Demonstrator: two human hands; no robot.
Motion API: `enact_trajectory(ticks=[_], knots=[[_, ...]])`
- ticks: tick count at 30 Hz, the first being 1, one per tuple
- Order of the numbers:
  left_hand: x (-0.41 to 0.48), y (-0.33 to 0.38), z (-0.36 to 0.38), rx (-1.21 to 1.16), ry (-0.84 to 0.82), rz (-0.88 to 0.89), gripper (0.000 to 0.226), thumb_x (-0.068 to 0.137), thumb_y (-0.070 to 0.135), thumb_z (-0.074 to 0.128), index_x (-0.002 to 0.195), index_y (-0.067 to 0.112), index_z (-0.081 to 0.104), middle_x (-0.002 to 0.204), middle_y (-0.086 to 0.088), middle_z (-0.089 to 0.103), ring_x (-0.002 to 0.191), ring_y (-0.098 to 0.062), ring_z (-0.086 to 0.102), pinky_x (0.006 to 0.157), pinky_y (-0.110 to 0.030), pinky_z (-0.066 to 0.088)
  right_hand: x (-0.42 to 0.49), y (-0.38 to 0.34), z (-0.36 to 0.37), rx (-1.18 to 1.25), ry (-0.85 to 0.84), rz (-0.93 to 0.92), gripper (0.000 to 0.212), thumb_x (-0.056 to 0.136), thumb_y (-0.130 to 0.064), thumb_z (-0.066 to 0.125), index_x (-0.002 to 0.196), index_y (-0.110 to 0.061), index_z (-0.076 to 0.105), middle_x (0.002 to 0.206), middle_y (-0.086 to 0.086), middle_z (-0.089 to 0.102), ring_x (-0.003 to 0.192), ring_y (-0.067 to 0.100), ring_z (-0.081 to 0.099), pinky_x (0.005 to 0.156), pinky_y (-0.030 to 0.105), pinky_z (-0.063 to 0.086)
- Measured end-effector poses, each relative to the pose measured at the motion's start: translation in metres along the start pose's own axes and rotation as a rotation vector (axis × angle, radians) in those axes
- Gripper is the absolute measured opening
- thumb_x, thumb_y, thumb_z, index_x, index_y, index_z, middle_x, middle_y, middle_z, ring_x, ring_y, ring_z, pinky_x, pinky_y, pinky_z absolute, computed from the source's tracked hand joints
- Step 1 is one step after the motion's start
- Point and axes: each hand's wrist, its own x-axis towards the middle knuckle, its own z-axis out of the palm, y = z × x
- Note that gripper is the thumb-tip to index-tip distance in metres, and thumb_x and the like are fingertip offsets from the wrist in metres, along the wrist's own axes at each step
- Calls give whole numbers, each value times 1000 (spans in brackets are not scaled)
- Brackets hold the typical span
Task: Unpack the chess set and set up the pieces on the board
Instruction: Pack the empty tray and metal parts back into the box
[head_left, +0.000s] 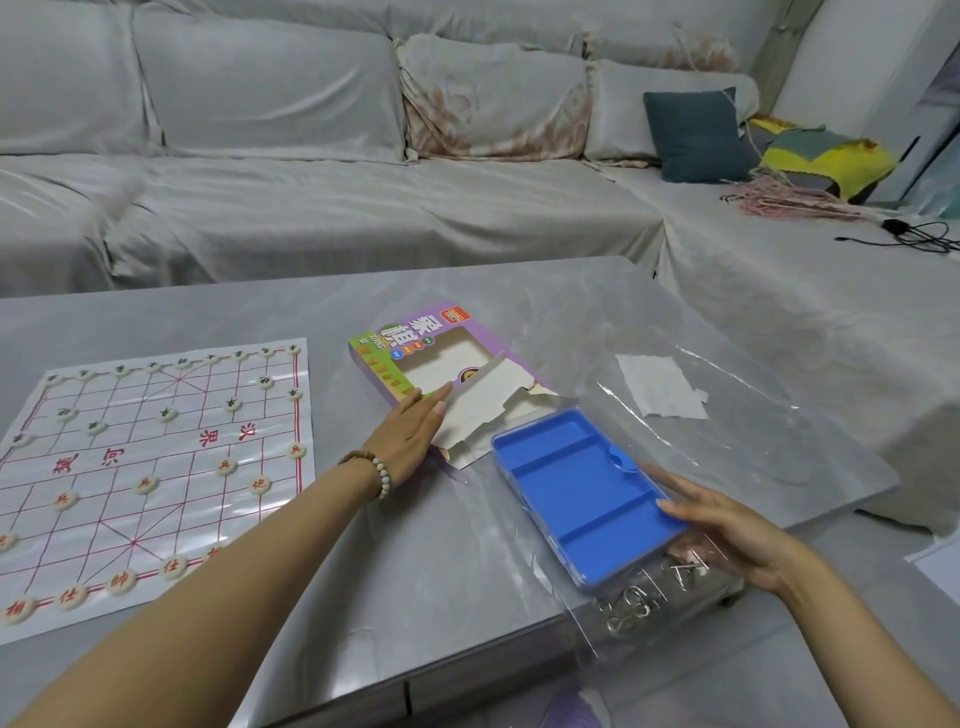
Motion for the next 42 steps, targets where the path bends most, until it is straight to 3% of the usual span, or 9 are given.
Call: enact_trajectory(ticks=[10, 16, 19, 21, 23, 29, 33, 37, 42], knots=[[0, -3, 7, -81, 84, 14, 49, 98, 45, 17, 146, 35, 19, 154, 10, 17, 144, -12, 4, 117, -33, 6, -6, 0, 25, -58, 0, -25, 56, 76, -17, 72, 128, -28, 54, 114, -4, 69, 98, 25, 67, 67, 32, 59], [-4, 5, 5, -263, 253, 30, 44, 98, 36, 35, 140, 22, 37, 143, -1, 40, 130, -19, 38, 105, -28, 30, -1, -2, 34, -67, -7, -19, 59, 78, -21, 76, 131, -28, 51, 118, -4, 68, 101, 23, 67, 66, 31, 57], [-4, 7, 4, -256, 321, 51, 28, 97, 33, 39, 106, 20, 62, 105, -2, 63, 97, -21, 56, 77, -22, 41, -1, -5, 34, -71, -9, -17, 54, 80, -17, 65, 131, -29, 51, 115, -3, 69, 98, 23, 68, 66, 31, 57], [-3, 12, 4, -312, 337, 45, 35, 98, 31, 38, 70, 20, 56, 72, 1, 59, 71, -21, 52, 59, -22, 39, 0, -7, 35, -70, -10, -22, 53, 80, -15, 63, 131, -28, 51, 115, -4, 69, 96, 22, 68, 66, 31, 58], [-3, 19, 4, -377, 358, -1, 42, 99, 31, 36, 60, 21, 48, 66, 3, 54, 63, -16, 48, 55, -21, 36, 1, -8, 37, -69, -13, -22, 52, 80, -15, 63, 129, -28, 52, 114, -4, 69, 95, 21, 68, 67, 31, 59], [-1, 13, 7, -455, 425, -78, 38, 98, 33, 37, 73, 11, 56, 80, -4, 59, 72, -17, 50, 59, -21, 39, -3, -13, 36, -113, 27, -60, 53, 81, -13, 64, 130, -30, 53, 114, 0, 69, 86, 23, 69, 60, 28, 57], [-5, 17, 6, -355, 438, -14, 41, 99, 29, 38, 60, 19, 46, 64, 4, 50, 66, -18, 43, 55, -21, 32, -17, -18, 21, -132, 62, -84, 58, 76, -16, 76, 127, -32, 56, 119, 2, 66, 81, 22, 69, 57, 29, 56], [3, 19, 3, -190, 382, 95, 25, 93, 40, 45, 110, 28, 59, 99, 8, 65, 94, -20, 62, 85, -37, 49, -36, -20, -4, -81, 105, -117, 64, 66, -21, 83, 124, -34, 58, 112, 1, 70, 89, 28, 70, 62, 33, 59], [24, 74, 4, 241, 266, 405, 56, 84, 51, 28, 119, 20, 60, 118, 1, 63, 108, -20, 57, 92, -31, 41, -56, -16, -40, 35, 211, -173, 53, 72, -19, 72, 121, -38, 60, 117, 1, 68, 105, 37, 63, 72, 37, 58]])
